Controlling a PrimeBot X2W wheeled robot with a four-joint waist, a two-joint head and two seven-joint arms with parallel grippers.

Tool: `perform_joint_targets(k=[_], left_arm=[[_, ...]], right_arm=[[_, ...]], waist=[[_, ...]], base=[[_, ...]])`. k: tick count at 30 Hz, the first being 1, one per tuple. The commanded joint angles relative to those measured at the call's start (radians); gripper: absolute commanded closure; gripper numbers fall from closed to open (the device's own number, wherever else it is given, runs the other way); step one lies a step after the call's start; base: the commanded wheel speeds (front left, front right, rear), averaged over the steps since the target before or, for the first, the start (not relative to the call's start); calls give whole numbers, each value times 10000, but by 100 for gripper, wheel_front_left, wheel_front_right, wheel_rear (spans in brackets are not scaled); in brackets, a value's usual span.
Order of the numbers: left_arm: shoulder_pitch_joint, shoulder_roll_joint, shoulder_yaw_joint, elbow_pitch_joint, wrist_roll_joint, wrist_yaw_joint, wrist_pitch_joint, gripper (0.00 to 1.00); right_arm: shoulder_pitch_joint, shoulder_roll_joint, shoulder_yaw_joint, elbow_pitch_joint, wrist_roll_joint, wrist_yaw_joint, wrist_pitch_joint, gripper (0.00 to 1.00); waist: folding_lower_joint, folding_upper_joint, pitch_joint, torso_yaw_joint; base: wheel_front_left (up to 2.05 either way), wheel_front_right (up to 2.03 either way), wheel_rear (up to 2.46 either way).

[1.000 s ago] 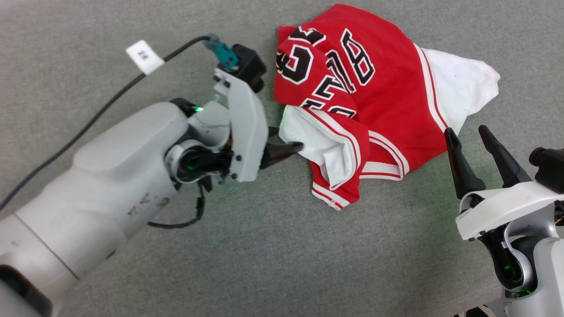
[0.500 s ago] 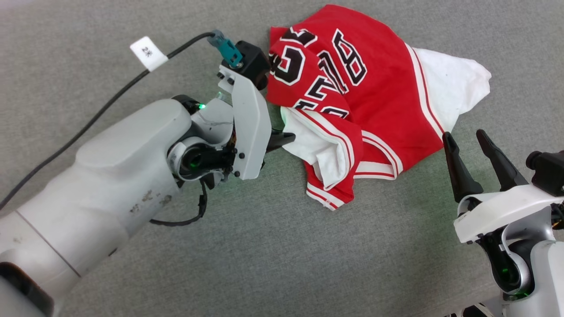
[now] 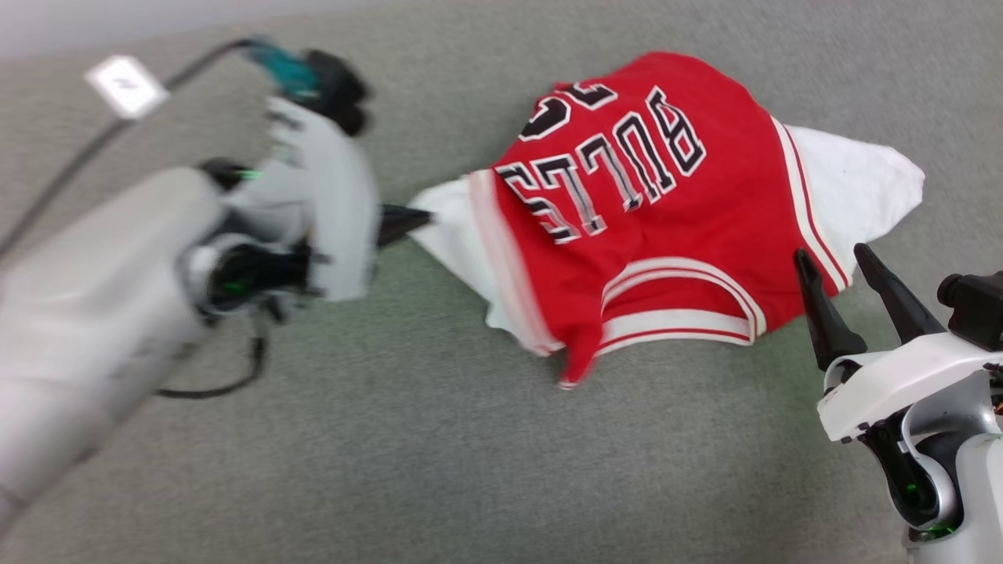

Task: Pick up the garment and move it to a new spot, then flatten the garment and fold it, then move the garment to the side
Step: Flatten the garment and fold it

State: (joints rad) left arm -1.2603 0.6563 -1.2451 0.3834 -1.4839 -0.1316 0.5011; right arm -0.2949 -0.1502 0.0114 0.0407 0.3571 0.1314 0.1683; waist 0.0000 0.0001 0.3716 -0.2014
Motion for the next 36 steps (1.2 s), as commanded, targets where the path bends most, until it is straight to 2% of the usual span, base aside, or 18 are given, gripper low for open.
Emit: perform_joint_targets(k=[1,8,14,18,24,33,34,36], left_arm=[[134,79,23,5,-31,23,4,100],[81,1430,134,667,12,26,135,100],[-297,1707,528,1387,-139,262,-80,100],[-251,1449,405,1790,168,376,-263,100],[93,719,157,3102,799,497,-890,100],[259,-39,-79,5117,1821,280,-1951,100],[286,-93,-93,5289,1886,238,-2006,88],[279,-160,-90,5592,1953,185,-2232,31]], right_arm=[[172,-65,-5,-25,-83,-15,8,0],[387,-231,-142,-296,-92,-15,359,0],[434,-331,-249,-639,-109,-15,625,0],[474,-329,-263,-792,-148,-15,751,0],[362,-236,-155,-849,-188,-15,844,0],[404,-167,-208,-845,-264,-15,833,0],[424,-163,-207,-829,-271,-15,822,0],[449,-145,-209,-795,-284,-15,809,0]], waist=[[0,-1,-428,422],[0,-1,-675,792],[0,-1,-596,844],[0,-1,-496,808],[0,-1,-307,584],[0,-1,-124,253],[0,-1,-127,238],[0,-1,-142,222]], base=[[0,0,0],[0,0,0],[0,0,0],[0,0,0],[0,0,0],[0,0,0],[0,0,0],[0,0,0]])
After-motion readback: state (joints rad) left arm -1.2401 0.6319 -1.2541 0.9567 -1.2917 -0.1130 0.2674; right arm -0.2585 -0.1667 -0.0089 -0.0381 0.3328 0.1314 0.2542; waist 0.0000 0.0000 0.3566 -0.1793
